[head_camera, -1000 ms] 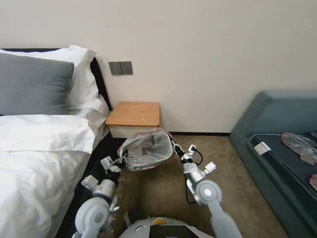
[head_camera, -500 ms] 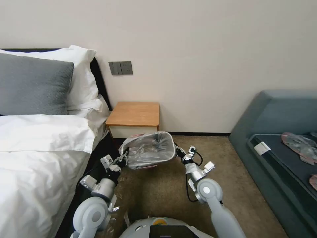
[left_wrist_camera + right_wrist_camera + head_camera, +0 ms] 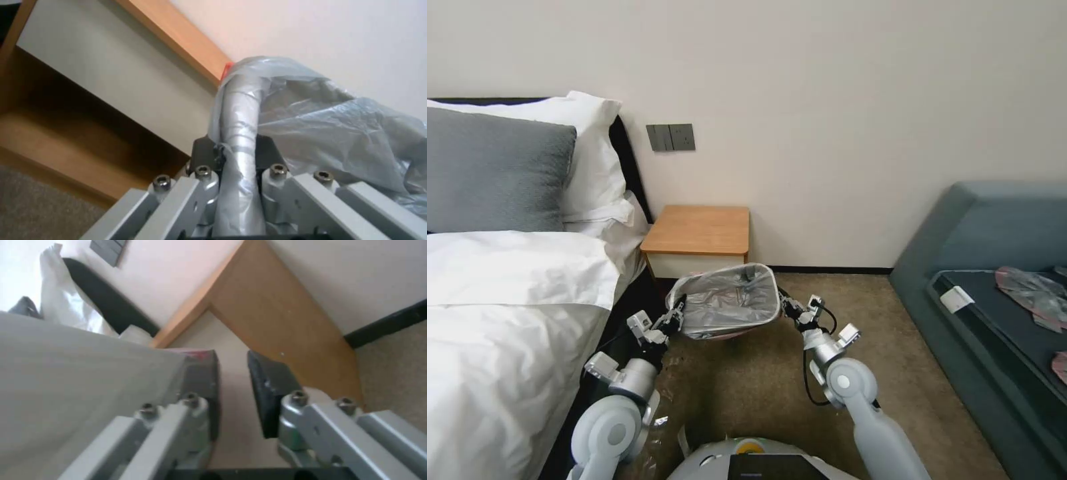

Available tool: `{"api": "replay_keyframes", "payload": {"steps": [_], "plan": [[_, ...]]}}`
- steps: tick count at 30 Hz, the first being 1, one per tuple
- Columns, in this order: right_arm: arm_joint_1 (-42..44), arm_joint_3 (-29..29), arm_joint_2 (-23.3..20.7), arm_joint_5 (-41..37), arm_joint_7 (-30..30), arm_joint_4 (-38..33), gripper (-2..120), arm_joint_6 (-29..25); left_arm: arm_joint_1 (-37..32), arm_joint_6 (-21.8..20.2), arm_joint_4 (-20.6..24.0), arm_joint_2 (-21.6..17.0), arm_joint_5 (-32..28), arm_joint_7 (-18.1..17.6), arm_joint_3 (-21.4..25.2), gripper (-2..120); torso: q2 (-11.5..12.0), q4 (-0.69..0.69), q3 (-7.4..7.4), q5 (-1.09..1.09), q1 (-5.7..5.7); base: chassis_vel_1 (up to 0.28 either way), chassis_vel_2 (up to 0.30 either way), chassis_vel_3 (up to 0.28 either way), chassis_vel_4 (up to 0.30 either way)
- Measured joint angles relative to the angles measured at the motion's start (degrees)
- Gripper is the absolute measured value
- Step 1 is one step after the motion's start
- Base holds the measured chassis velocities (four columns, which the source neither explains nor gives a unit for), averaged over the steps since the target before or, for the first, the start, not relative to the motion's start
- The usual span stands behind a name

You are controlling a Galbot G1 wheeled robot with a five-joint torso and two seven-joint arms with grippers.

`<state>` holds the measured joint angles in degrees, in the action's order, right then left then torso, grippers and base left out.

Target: Pick up the garbage bag from the table and place it over the trash can.

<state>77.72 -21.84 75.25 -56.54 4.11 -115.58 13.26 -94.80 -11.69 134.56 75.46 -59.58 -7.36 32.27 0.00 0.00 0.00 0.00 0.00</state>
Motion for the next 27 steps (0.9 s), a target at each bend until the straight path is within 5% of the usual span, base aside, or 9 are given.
{"api": "replay_keyframes", "payload": {"steps": [19, 22, 27], "plan": [[8.76, -6.11, -0.2, 0.55, 5.71, -8.82, 96, -0.56, 1.14, 0.32, -1.51, -0.15, 1.94, -4.71, 0.34, 5, 0.0, -0.01, 0.0, 0.01, 0.0, 0.0, 0.0, 0.0, 0.0], [9.29, -6.86, -0.61, 0.37, 5.72, -10.52, 99, -0.53, 1.17, 0.34, -1.66, -0.16, 2.68, -5.25, 0.13, 5, 0.0, -0.01, 0.0, 0.01, 0.0, 0.0, 0.0, 0.0, 0.0], [6.03, -7.07, -8.74, -1.49, 0.83, -22.65, 100, 0.48, 0.99, 1.08, -2.9, -0.54, 11.15, -6.88, -2.12, 5, 0.0, 0.0, 0.0, 0.01, 0.0, 0.0, 0.0, 0.0, 0.0]]}}
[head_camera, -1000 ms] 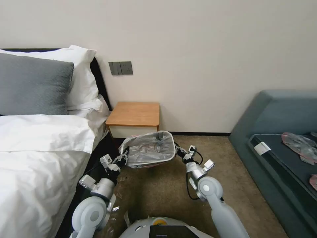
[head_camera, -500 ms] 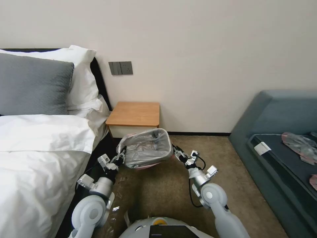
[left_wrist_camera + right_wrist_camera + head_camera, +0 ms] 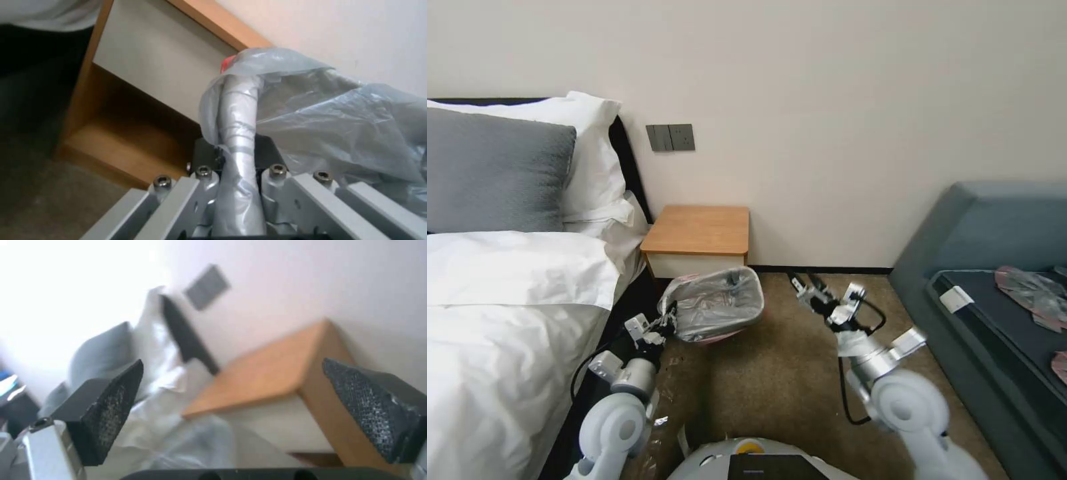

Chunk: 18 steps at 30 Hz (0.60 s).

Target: Pick up the garbage bag from the table and place it over the trash can.

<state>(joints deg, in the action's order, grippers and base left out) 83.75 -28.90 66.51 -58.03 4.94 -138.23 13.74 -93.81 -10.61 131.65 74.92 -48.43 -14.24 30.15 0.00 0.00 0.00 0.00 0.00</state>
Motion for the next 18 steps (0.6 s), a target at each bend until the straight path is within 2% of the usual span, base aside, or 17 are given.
{"api": "replay_keyframes", "payload": {"steps": [2, 5, 6, 8, 11, 12, 14, 16, 18], "plan": [[-1.28, 0.82, -1.48, -0.21, -0.57, -0.68, 100, 0.25, -0.05, 0.17, -0.14, -0.06, 1.27, 0.05, -0.36, 5, 0.0, 0.01, 0.0, 0.0, 0.0, 0.0, 0.0, 0.0, 0.0], [-7.91, 6.61, -7.15, 0.83, -0.16, -1.36, 95, 2.26, 0.13, 1.23, -1.04, -0.44, 7.14, 1.11, -2.51, 5, 0.0, 0.02, 0.0, -0.02, 0.0, 0.0, 0.0, 0.0, 0.0], [-7.91, 6.61, -7.15, 0.83, -0.16, -1.36, 95, 2.26, 0.13, 1.23, -1.04, -0.44, 7.14, 1.11, -2.51, 5, 0.0, 0.02, 0.0, -0.02, 0.0, 0.0, 0.0, 0.0, 0.0], [-12.69, 12.3, -11.46, 3.5, 1.97, -0.73, 86, 3.78, 0.3, 1.9, -1.66, -0.92, 10.98, 2.56, -3.91, 5, 0.0, -0.02, 0.0, 0.0, 0.0, 0.0, 0.0, 0.0, 0.0], [-20.9, 21.58, -17.69, 10.53, 6.03, 0.52, 70, 5.08, -0.3, 2.72, -1.69, -1.03, 14.58, 4.24, -4.46, 5, 0.0, 0.03, 0.0, -0.01, 0.0, 0.0, 0.0, 0.0, 0.0], [-20.9, 21.58, -17.69, 10.53, 6.03, 0.52, 70, 5.08, -0.3, 2.72, -1.69, -1.03, 14.58, 4.24, -4.46, 5, 0.0, 0.03, 0.0, -0.01, 0.0, 0.0, 0.0, 0.0, 0.0], [-25.4, 27.27, -20.64, 14.8, 8.22, 1.35, 64, 5.52, -0.47, 3.28, -1.84, -0.97, 16.56, 5.4, -4.48, 5, 0.0, 0.01, 0.0, 0.0, 0.0, 0.0, 0.0, 0.0, 0.0], [-26.74, 29.12, -21.41, 15.94, 8.68, 1.66, 60, 5.63, -0.48, 3.43, -1.93, -0.96, 17.15, 5.81, -4.48, 5, 0.0, 0.0, 0.0, -0.01, 0.0, 0.0, 0.0, 0.0, 0.0], [-30.69, 34.06, -23.12, 19.07, 9.42, 2.74, 50, 5.72, -0.53, 3.95, -2.16, -0.89, 19.01, 6.97, -4.45, 5, 0.0, -0.01, 0.0, -0.01, 0.0, 0.0, 0.0, 0.0, 0.0]]}}
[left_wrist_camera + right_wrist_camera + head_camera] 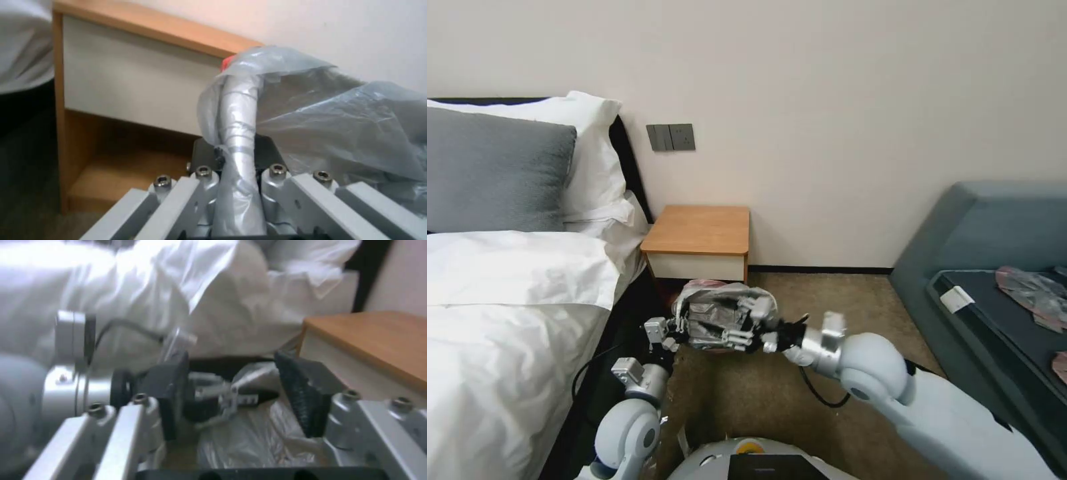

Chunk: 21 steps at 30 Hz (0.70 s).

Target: Pick up the garbage bag from the table and place it over the trash can.

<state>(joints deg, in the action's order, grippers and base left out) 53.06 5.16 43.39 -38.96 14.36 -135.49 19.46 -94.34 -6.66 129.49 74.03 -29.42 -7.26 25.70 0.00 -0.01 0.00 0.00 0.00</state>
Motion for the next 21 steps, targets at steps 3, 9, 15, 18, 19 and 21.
{"api": "replay_keyframes", "payload": {"steps": [3, 9, 15, 18, 19, 21], "plan": [[-5.28, 4.81, -1.44, 3.57, 1.3, 1.56, 39, 0.14, -0.12, 0.72, -0.18, 0.07, 2.62, 1.78, 0.18, 5, 0.0, 0.01, 0.0, 0.0, 0.0, 0.0, 0.0, 0.0, 0.0], [-14.22, 11.47, -1.83, 10.4, 2.49, 7.13, 14, 0.13, -0.45, 1.7, -0.36, 0.42, 6.79, 4.06, 0.33, 5, 0.0, 0.01, 0.0, 0.01, 0.0, 0.0, 0.0, 0.0, 0.0], [-16.74, 14.71, 0.47, 15.26, 2.09, 11.1, 0, 0.41, -0.5, 1.83, -0.23, 0.45, 7.14, 4.64, 0.64, 5, 0.0, 0.0, 0.0, 0.01, 0.0, 0.0, 0.0, 0.0, 0.0], [-17.56, 16.95, 2.16, 16.2, 0.6, 13.39, 0, 1.68, -0.55, 1.98, -0.26, 0.59, 6.61, 5.02, 0.87, 5, 0.0, 0.0, 0.0, 0.01, 0.0, 0.0, 0.0, 0.0, 0.0], [-18.0, 18.07, 3.1, 16.44, -0.18, 14.5, 0, 2.43, -0.7, 2.01, -0.26, 0.75, 6.14, 5.03, 0.91, 5, 0.0, 0.01, 0.0, 0.0, 0.0, 0.0, 0.0, 0.0, 0.0], [-18.17, 18.48, 3.41, 16.73, -0.37, 14.8, 0, 2.85, -0.75, 2.02, -0.24, 0.8, 5.96, 5.03, 0.91, 5, 0.0, 0.01, 0.0, 0.01, 0.0, 0.0, 0.0, 0.0, 0.0]]}}
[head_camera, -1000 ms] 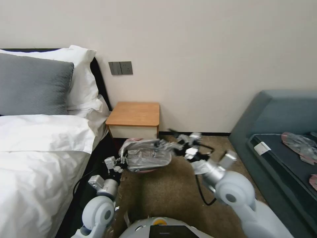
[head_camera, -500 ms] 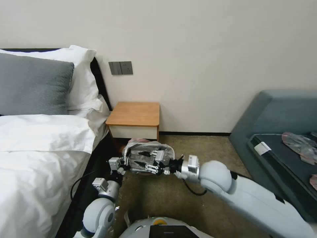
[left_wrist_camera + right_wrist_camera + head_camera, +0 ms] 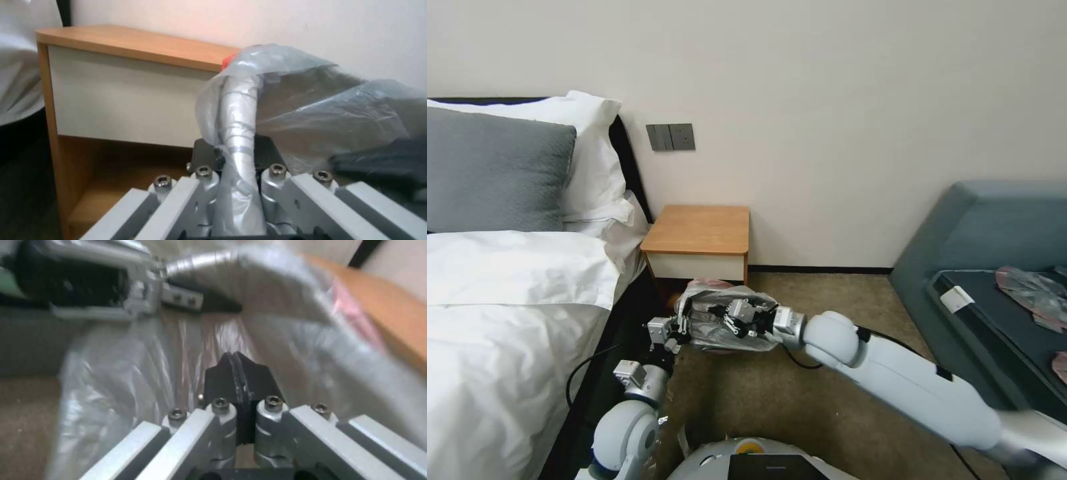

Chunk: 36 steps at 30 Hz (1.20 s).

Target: Pick up the garbage bag from the table and place it over the trash can.

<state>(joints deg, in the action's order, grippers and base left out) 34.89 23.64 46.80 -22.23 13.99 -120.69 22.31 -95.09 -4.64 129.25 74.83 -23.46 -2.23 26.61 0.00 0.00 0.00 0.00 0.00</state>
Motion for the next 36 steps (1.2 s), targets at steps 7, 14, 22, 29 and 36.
{"api": "replay_keyframes", "payload": {"steps": [7, 14, 22, 29, 36], "plan": [[-1.65, 3.06, 2.32, 2.65, -1.95, 2.37, 0, 2.69, 0.24, 0.05, 0.15, 0.07, -1.64, 0.01, -0.3, 5, 0.0, -0.01, -0.01, 0.0, 0.0, 0.0, 0.0, 0.0, 0.0], [-2.21, 5.14, 4.11, 2.5, -6.01, 4.17, 0, 4.65, 0.14, 0.62, 0.24, 0.03, -2.52, 0.61, -0.68, 5, 0.0, -0.01, -0.01, 0.0, 0.0, 0.0, 0.0, 0.0, 0.0], [-4.82, 7.28, 6.09, 2.84, -7.05, 7.32, 0, 5.66, 0.16, 2.04, 0.15, -0.42, -0.93, 2.37, -0.81, 5, 0.0, 0.0, 0.0, 0.0, 0.0, 0.0, 0.0, 0.0, 0.0], [-7.29, 10.64, 6.85, 5.65, -8.57, 8.5, 0, 7.86, 0.33, 3.08, 0.12, -0.86, 1.34, 3.6, -0.33, 5, 0.0, 0.0, 0.0, 0.0, 0.0, 0.0, 0.0, 0.0, 0.0], [-8.93, 12.34, 7.36, 7.86, -9.97, 8.51, 0, 12.5, 0.44, 4.05, 0.0, -0.93, 3.7, 4.41, 0.02, 5, 0.0, 0.0, -0.01, 0.0, 0.0, 0.0, 0.0, 0.0, 0.0]]}}
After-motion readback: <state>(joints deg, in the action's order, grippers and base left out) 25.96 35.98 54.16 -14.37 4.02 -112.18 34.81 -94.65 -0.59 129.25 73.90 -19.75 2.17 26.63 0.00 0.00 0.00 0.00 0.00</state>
